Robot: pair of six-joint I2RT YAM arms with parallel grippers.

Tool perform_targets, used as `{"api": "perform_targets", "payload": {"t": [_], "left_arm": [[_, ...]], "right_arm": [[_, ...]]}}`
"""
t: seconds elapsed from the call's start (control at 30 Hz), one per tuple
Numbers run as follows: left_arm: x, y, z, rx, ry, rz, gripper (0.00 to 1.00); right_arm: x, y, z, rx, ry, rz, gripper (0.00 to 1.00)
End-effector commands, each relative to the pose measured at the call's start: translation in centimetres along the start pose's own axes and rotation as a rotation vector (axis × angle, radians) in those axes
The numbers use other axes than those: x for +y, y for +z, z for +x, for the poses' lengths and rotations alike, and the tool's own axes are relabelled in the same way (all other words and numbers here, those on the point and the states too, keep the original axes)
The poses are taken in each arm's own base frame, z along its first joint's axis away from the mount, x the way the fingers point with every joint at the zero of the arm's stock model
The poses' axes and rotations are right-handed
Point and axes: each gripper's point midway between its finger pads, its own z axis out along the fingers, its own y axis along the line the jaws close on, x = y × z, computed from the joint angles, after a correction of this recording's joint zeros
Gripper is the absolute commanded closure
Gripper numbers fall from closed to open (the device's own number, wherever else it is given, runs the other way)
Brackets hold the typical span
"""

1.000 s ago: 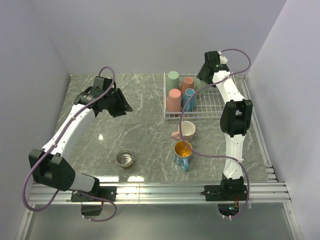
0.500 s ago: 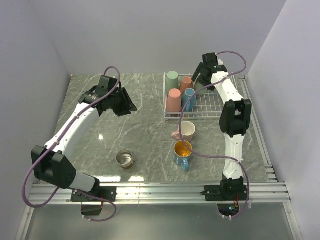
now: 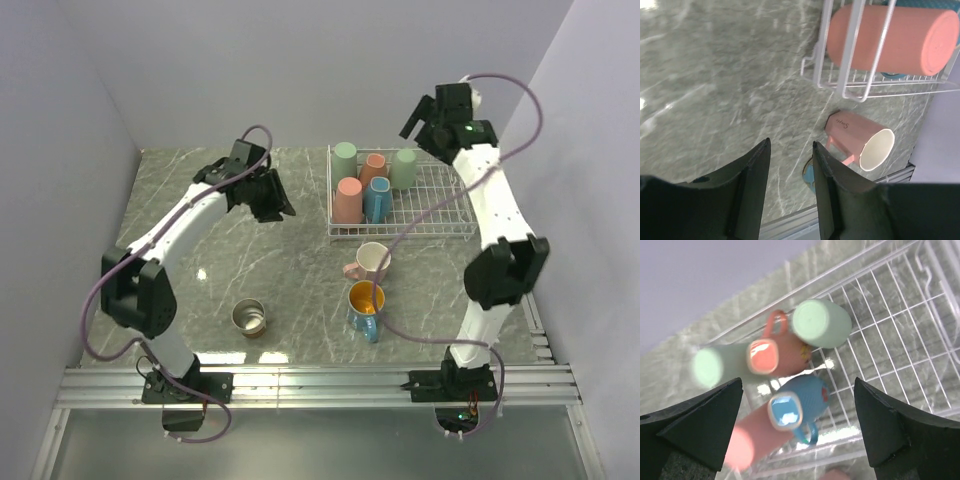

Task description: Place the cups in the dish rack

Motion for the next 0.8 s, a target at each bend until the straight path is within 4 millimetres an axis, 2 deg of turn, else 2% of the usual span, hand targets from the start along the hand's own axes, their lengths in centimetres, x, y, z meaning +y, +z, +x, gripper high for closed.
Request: {"api": "perform_targets", "payload": {"t": [0.0,0.07,0.1,0.13,0.17,0.2,0.27,0.33,0.37,0.43,0.47,0.63,0.77], "left_arm": [[-4.4,0.2,-0.6,-0.017,0.102,0.099,0.56],[-5.2,1.5,0.4,0.015,0.135,0.103,0.56],[-5.7,1.8,0.6,0.017,0.148,0.11,0.56],[-6.0,2.1,1.0,0.023,0.165,0.111,0.56],[-6.6,2.8,1.8,0.039,0.188,0.116,0.57],[-6.8,3.1,2.1,0.041,0.203,0.117,0.58],[-7.5,3.9,3.6,0.063,0.257,0.119,0.62],[-7.4,4.6,4.5,0.076,0.311,0.104,0.64],[-7.6,4.8,5.5,0.089,0.339,0.101,0.65],[-7.5,5.1,6.5,0.105,0.387,0.103,0.65],[-7.7,5.4,7.4,0.113,0.411,0.117,0.65],[-8.1,6.2,10.1,0.14,0.533,0.115,0.65],[-8.0,6.9,11.1,0.146,0.57,0.103,0.65]], "right_arm": [[-0.1,-6.0,-1.3,-0.063,0.025,-0.054,0.01],[-0.6,-7.2,-0.3,-0.046,0.021,-0.067,0.01],[-0.7,-8.8,-0.5,-0.063,0.017,-0.084,0.01],[-0.8,-9.6,-0.2,-0.059,0.012,-0.099,0.01],[-1.5,-9.6,1.1,-0.037,0.002,-0.092,0.01],[-1.8,-11.4,1.0,-0.064,-0.001,-0.115,0.01],[-3.1,-12.6,2.9,-0.053,-0.012,-0.126,0.01],[-4.2,-13.1,4.4,-0.04,-0.028,-0.118,0.01],[-5.3,-12.6,6.1,-0.004,-0.037,-0.098,0.01],[-6.2,-13.3,6.9,-0.001,-0.039,-0.09,0.01],[-6.7,-13.4,8.0,0.025,-0.038,-0.086,0.01],[-7.0,-13.8,8.8,0.038,-0.018,-0.091,0.01],[-6.8,-14.0,8.7,0.036,-0.009,-0.106,0.01]]}}
